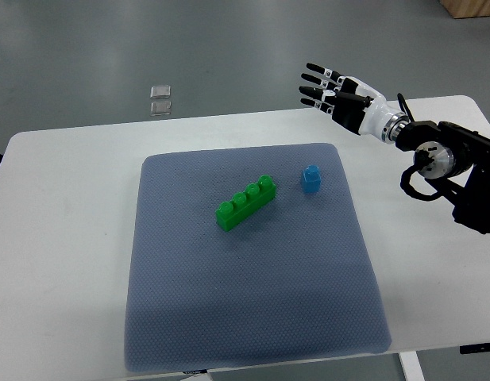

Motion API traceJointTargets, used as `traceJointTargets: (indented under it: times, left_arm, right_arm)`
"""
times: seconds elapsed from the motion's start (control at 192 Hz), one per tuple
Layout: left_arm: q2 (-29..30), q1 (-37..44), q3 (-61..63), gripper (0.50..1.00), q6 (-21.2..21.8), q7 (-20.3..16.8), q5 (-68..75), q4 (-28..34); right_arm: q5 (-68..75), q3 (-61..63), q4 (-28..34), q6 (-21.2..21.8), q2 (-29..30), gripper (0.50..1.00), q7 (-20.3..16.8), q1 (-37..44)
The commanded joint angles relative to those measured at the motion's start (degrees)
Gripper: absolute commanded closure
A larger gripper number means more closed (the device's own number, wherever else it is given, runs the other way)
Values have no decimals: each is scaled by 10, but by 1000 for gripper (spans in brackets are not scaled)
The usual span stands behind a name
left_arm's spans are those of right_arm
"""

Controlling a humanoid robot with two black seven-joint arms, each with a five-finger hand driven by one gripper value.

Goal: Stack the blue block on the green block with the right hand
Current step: 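Move the right hand down toward the small blue block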

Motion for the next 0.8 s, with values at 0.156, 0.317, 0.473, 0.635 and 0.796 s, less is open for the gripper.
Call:
traceJointTargets:
  times: [0.156,0.317,0.473,0.635,0.796]
  left_arm:
    - [0,0,0,500,0,0,0,0]
    - [0,0,1,500,0,0,0,0]
    - [0,0,1,500,0,0,0,0]
    - [0,0,1,500,0,0,0,0]
    - [0,0,1,500,0,0,0,0]
  right_arm:
    - [-61,-1,0,7,-5,576,1,0]
    - [-133,-1,0,7,-21,576,2,0]
    - [-221,-3,4,7,-26,576,2,1]
    - [-364,-10,27,3,-49,576,22,5]
    - [-475,-12,45,1,-61,576,24,13]
